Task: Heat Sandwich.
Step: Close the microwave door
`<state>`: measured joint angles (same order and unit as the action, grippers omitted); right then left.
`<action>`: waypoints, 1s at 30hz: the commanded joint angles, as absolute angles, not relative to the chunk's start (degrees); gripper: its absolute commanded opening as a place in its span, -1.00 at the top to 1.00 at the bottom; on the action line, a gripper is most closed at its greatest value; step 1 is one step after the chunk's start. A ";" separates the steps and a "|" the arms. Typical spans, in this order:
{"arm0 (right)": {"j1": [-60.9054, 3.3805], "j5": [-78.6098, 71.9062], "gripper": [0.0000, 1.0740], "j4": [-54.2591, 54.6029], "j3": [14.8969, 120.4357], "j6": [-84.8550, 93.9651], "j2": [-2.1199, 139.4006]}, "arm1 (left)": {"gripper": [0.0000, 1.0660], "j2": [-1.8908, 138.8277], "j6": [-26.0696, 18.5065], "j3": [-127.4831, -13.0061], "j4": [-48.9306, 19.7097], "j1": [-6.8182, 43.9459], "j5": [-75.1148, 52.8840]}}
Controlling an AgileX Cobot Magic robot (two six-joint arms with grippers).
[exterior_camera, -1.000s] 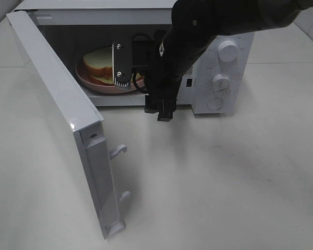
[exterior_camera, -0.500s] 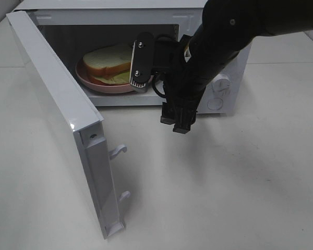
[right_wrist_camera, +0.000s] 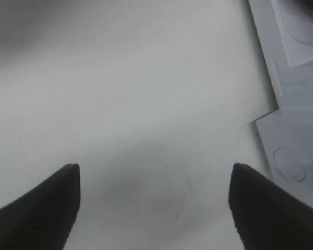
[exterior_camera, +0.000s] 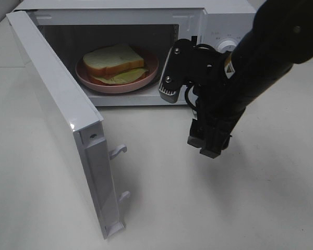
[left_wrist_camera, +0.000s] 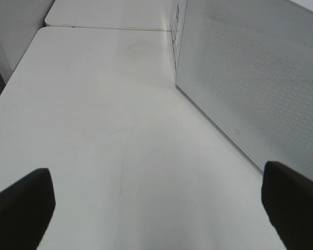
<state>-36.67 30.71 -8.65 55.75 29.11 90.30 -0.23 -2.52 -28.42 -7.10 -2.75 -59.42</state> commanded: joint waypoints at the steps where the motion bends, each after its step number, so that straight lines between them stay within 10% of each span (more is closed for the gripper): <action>1: -36.84 31.86 -0.42 -8.77 52.37 22.80 86.29 | -0.90 -1.89 -2.23 -28.30 -7.16 -2.52 -59.24; 30: -36.84 62.40 -0.42 -8.31 44.06 -0.97 54.77 | -0.90 -1.89 -2.23 -28.30 -7.16 -2.52 -59.24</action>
<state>-36.67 60.05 -8.48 44.46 0.00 56.21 -0.23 -2.52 -28.42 -7.10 -2.75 -59.42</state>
